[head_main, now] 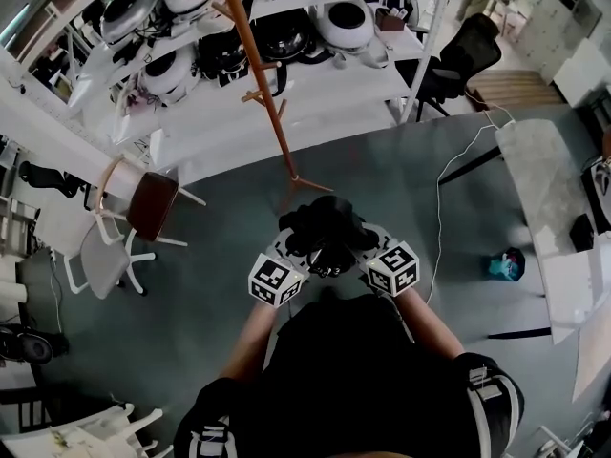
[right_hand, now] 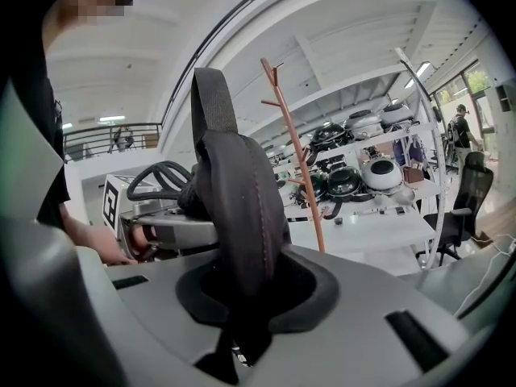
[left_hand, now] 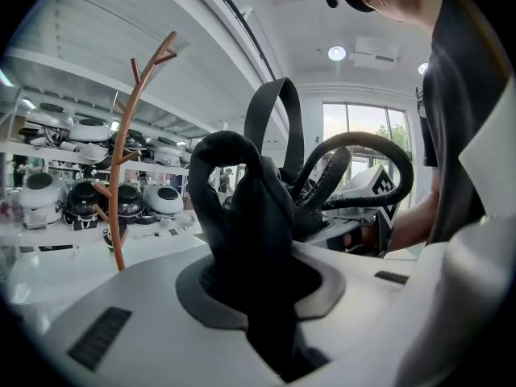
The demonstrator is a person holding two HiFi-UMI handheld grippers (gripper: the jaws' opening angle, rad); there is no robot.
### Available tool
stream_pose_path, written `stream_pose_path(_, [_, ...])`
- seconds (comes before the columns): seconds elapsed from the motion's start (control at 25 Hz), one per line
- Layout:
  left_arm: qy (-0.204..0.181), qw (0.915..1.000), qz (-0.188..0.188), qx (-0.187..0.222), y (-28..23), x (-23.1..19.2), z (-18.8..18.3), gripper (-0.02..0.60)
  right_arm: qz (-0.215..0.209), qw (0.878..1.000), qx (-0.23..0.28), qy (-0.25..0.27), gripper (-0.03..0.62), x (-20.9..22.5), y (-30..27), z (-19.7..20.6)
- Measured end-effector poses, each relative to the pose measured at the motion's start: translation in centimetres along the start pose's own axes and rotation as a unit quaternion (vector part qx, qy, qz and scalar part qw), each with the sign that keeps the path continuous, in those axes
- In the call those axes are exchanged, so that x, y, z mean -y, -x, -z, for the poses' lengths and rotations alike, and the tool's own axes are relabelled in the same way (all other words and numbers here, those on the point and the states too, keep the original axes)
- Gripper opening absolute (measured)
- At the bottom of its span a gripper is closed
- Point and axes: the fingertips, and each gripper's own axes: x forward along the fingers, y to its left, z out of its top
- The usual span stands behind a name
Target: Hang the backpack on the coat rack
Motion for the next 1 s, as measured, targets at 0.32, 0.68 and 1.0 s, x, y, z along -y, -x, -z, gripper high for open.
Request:
stream_pose_path(0.32, [0.003,0.9999,-0.012,-0.001,1.7,-2.5,0.8,0.101,-0.008,1.000,-0.008,-0.005,0.081,-1.1,-2.9,0.3])
stream_pose_path(0.68, [0.015,0.9995,-0.029,-0.005,2.2,-4.8,0.8,0.100,-0.026,1.000,-0.016,-0.004,0.081,-1.1,-5.3,-0.4])
stream_pose_path(1.0, [0.025,0.9986,-0.046,-0.003,0.1,-8.0,0.6,0.100,-0.045,0.999,-0.028,0.004,0.083,1.7,-8.0,-1.3])
